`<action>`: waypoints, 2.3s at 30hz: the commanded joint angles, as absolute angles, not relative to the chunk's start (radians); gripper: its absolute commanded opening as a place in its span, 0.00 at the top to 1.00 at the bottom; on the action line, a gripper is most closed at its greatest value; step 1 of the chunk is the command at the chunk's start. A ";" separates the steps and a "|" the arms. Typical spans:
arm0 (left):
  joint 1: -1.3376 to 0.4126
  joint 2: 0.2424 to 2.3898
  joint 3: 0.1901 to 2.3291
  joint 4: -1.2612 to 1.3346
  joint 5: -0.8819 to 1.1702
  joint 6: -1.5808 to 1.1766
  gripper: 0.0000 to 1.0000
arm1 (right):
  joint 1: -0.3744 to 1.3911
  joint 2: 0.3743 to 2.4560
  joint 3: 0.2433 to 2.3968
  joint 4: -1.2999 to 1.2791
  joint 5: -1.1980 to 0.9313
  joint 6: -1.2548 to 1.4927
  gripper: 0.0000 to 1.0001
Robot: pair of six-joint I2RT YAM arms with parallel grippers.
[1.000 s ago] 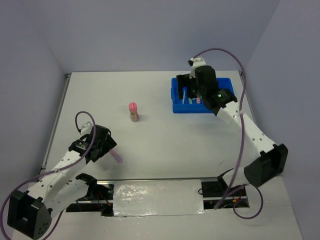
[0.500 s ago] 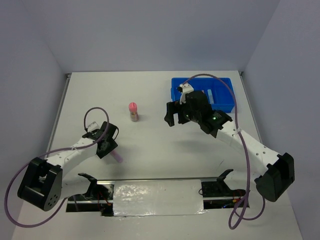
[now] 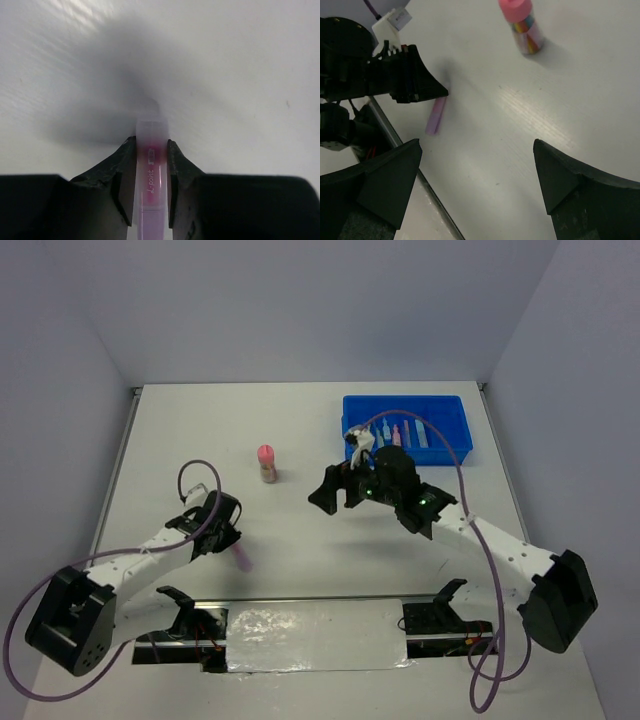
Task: Sort the stationery into containers
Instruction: Pick up the pen from the center of the board, then place the pen in the storage box.
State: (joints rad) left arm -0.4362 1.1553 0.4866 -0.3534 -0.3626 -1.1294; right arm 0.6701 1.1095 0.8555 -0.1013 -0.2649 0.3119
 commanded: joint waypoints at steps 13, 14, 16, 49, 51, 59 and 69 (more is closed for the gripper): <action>-0.634 0.736 0.592 -0.425 -0.310 -1.131 1.00 | 1.037 1.448 0.718 0.607 -0.049 0.614 0.04; -0.635 0.738 0.598 -0.422 -0.307 -1.126 1.00 | 1.038 1.454 0.721 0.629 -0.060 0.620 0.04; -0.635 0.742 0.609 -0.404 -0.290 -1.121 1.00 | 1.040 1.474 0.742 0.630 -0.087 0.630 0.07; -0.637 0.713 0.898 -0.546 -0.454 -0.982 0.00 | 0.731 1.477 0.824 0.343 -0.124 0.554 1.00; -0.638 0.716 0.961 -0.647 -0.523 -0.939 0.01 | 0.591 1.476 0.888 0.137 -0.074 0.435 1.00; -0.637 0.641 1.006 -0.784 -0.410 -0.662 0.01 | 0.293 1.701 1.268 -0.159 0.239 0.141 1.00; -0.638 0.523 0.865 -0.669 -0.224 -0.552 0.01 | 0.092 1.937 1.612 -0.328 0.235 0.058 1.00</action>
State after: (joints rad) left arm -0.6357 0.5457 0.8516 -0.7383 -0.2813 -0.6067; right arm 0.1230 1.8713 1.4956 -0.2333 0.2081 0.1165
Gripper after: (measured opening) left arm 0.993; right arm 0.253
